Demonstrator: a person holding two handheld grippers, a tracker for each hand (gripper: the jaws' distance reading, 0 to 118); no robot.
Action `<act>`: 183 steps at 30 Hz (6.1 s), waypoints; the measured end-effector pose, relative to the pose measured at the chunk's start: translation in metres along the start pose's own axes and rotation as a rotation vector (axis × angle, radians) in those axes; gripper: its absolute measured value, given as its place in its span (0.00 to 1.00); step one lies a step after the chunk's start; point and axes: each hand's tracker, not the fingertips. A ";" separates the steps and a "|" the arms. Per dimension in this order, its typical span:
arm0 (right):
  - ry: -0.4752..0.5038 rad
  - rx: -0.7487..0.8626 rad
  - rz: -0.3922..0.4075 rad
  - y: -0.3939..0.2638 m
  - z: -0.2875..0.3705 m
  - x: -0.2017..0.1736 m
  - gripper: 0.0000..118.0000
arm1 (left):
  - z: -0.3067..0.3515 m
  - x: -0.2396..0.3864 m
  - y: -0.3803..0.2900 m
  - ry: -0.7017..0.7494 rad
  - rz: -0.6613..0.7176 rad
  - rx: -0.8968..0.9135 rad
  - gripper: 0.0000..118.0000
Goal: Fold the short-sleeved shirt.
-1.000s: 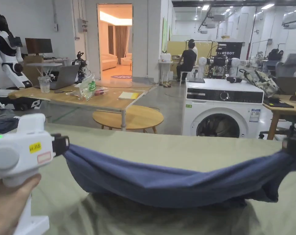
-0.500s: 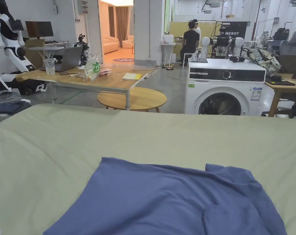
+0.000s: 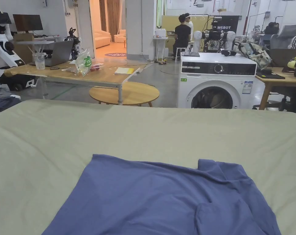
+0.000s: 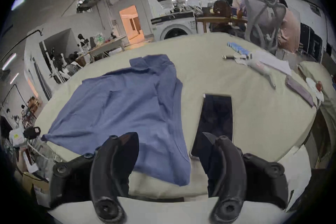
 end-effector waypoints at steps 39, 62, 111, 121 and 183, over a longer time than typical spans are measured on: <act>0.123 0.116 0.067 0.047 -0.002 -0.080 0.00 | -0.047 -0.006 -0.012 0.047 -0.116 -0.271 0.36; 0.082 -0.333 0.128 -0.008 -0.027 0.008 0.00 | -0.042 0.041 -0.001 0.050 -0.216 -0.329 0.03; 0.112 0.058 0.027 0.108 -0.112 -0.067 0.00 | -0.136 0.082 0.166 -0.082 -0.090 -0.027 0.11; 0.102 -0.050 -0.020 0.080 -0.114 -0.035 0.00 | -0.205 0.025 0.106 0.018 0.000 -0.321 0.45; 0.166 0.037 0.162 0.062 -0.081 -0.123 0.00 | -0.041 0.117 0.101 -0.021 -0.222 0.097 0.00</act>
